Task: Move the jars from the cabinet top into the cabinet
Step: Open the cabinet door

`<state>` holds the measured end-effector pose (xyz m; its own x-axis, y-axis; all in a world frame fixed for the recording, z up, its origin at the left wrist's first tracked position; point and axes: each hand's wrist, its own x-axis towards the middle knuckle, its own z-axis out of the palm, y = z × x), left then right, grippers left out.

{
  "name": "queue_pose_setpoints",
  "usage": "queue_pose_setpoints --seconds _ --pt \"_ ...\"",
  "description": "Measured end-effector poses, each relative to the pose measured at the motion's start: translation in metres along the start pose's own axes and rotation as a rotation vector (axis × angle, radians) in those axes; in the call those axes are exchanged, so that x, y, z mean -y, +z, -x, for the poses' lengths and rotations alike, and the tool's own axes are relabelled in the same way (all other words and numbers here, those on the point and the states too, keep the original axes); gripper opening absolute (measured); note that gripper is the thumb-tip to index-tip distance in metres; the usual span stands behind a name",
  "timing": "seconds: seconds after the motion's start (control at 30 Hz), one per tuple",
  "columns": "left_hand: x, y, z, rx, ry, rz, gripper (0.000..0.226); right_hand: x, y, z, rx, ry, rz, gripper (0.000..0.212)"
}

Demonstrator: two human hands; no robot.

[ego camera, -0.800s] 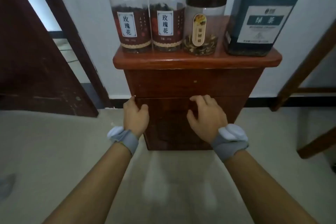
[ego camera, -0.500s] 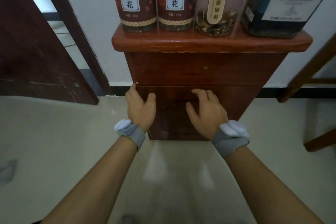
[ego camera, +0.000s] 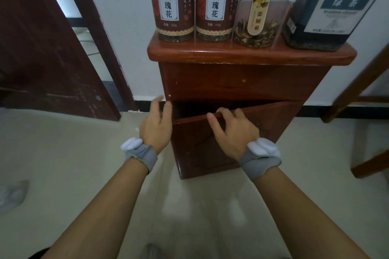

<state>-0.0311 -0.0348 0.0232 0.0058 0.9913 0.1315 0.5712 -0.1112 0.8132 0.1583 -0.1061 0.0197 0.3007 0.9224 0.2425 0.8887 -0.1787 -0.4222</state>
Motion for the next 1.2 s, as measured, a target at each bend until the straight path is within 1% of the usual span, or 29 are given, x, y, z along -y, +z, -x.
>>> queue_pose_setpoints --seconds 0.07,0.17,0.27,0.33,0.4,0.53,0.63,0.73,0.77,0.8,0.83,0.9,0.93,1.0,1.03,1.1,1.17,1.2 --pt "-0.001 -0.005 -0.005 0.109 -0.027 -0.015 0.052 0.002 -0.001 -0.002 0.055 -0.003 -0.003 0.057" --pt "-0.007 -0.001 -0.005 0.244 -0.01 -0.009 0.059 0.0 -0.008 0.0 0.114 -0.009 -0.006 0.057" --pt "-0.015 0.009 -0.01 0.256 -0.028 0.076 0.073 -0.005 -0.019 0.014 0.161 -0.018 -0.043 0.052" --pt "-0.018 0.013 -0.014 0.239 -0.053 0.12 0.079 -0.01 -0.026 0.028 0.166 -0.041 -0.085 0.055" --pt "-0.025 0.014 -0.015 0.248 -0.064 0.124 0.08 -0.017 -0.035 0.042 0.157 -0.042 -0.083 0.06" --pt "-0.036 0.014 -0.018 0.249 -0.07 0.092 0.075 -0.028 -0.051 0.064 0.152 -0.011 0.013 0.057" --pt "-0.04 0.009 -0.02 0.25 -0.091 0.145 0.08 -0.03 -0.057 0.076 0.155 0.054 0.051 0.047" --pt "-0.039 0.007 -0.029 0.236 -0.132 0.204 0.102 -0.036 -0.068 0.09 0.199 0.129 0.019 0.027" --pt "-0.036 0.008 -0.033 0.236 -0.136 0.207 0.102 -0.039 -0.074 0.096 0.217 0.163 0.027 0.019" --pt "-0.034 0.009 -0.037 0.234 -0.134 0.2 0.099 -0.043 -0.079 0.101 0.234 0.194 0.041 0.017" --pt "-0.034 0.009 -0.037 0.232 -0.145 0.194 0.097 -0.046 -0.084 0.107 0.254 0.223 0.071 0.03" --pt "-0.042 0.006 -0.032 0.234 -0.167 0.179 0.094 -0.051 -0.09 0.116 0.268 0.283 0.12 0.068" --pt "-0.045 0.006 -0.028 0.232 -0.159 0.169 0.089 -0.052 -0.091 0.12 0.265 0.324 0.123 0.082" --pt "-0.044 0.01 -0.025 0.219 -0.143 0.169 0.08 -0.057 -0.093 0.124 0.238 0.44 0.14 0.096" --pt "-0.044 0.011 -0.024 0.217 -0.145 0.181 0.079 -0.062 -0.094 0.124 0.22 0.5 0.18 0.098" --pt "-0.043 0.013 -0.026 0.213 -0.141 0.222 0.079 -0.077 -0.098 0.123 0.181 0.597 0.272 0.094" --pt "-0.043 0.013 -0.026 0.207 -0.14 0.256 0.08 -0.087 -0.104 0.12 0.166 0.636 0.278 0.085" --pt "-0.042 0.014 -0.027 0.202 -0.142 0.269 0.081 -0.091 -0.106 0.119 0.165 0.626 0.265 0.079"
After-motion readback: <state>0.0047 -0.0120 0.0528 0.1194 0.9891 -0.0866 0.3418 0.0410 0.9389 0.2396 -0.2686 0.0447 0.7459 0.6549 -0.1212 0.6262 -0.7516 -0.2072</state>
